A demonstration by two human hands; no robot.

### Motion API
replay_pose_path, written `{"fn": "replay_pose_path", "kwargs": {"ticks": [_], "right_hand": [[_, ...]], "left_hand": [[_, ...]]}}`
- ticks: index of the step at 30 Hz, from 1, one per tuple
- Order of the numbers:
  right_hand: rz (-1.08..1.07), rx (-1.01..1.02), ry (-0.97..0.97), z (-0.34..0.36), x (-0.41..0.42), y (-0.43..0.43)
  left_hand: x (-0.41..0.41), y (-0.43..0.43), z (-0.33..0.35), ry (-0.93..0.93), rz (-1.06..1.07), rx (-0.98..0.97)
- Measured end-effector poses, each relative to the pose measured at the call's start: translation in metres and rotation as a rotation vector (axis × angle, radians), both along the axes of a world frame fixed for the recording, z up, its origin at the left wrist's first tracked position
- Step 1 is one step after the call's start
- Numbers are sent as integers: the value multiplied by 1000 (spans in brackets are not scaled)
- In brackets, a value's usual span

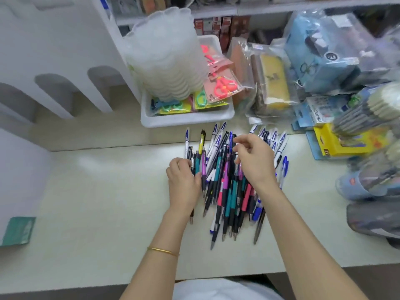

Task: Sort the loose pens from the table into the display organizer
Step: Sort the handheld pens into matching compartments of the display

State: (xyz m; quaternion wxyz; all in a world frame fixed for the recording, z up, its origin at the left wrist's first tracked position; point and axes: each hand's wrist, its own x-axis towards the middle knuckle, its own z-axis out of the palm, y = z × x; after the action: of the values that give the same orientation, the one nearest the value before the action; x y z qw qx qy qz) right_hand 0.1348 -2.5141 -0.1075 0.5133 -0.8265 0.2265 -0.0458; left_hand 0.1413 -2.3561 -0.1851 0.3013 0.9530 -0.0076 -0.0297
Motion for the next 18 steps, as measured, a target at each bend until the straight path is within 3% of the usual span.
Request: {"fn": "replay_pose_path", "kwargs": {"ticks": [6,11,18], "right_hand": [[-24,36,6,-6,4,-6],[-57,51,2,-8,9,-9],[-82,71,2,-10,10,-10]], "left_hand": [[26,-5,4,28,16,-3],[35,-27,2,68,-51,210],[42,-27,-6,46,-104,244]]}}
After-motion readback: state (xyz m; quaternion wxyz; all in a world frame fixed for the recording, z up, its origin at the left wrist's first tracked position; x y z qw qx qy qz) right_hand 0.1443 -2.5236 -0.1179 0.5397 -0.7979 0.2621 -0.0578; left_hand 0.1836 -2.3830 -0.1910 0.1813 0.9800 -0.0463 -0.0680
